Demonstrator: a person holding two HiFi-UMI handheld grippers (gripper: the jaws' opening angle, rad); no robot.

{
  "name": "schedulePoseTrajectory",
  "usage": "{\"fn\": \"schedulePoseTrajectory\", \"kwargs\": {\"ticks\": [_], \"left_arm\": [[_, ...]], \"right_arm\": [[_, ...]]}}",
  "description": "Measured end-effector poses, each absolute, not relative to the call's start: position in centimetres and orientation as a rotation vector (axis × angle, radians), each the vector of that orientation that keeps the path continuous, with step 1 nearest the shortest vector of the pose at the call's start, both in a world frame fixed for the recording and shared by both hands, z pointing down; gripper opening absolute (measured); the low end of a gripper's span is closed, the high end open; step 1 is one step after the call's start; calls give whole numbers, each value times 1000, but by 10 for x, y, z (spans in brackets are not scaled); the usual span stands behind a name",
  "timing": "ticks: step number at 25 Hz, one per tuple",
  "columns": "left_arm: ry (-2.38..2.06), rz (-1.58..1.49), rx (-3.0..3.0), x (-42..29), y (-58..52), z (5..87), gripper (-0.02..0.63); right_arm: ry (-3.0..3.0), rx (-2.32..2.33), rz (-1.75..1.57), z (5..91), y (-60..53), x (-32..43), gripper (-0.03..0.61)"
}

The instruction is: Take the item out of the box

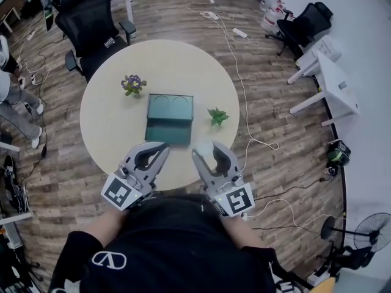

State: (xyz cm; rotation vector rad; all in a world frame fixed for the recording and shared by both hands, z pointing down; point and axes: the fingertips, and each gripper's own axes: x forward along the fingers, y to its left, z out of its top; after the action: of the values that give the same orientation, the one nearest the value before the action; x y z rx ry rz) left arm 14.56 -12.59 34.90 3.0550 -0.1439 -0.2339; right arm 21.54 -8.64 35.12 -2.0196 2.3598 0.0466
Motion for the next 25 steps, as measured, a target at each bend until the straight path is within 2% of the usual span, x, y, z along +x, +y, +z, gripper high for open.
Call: {"fn": "schedulePoseTrajectory", "kwargs": {"ticks": [25], "left_arm": [[-208,-216,3042,140,-114,356,5]], "right_arm": [[2404,-1911,24,364,-82,206,172]]}}
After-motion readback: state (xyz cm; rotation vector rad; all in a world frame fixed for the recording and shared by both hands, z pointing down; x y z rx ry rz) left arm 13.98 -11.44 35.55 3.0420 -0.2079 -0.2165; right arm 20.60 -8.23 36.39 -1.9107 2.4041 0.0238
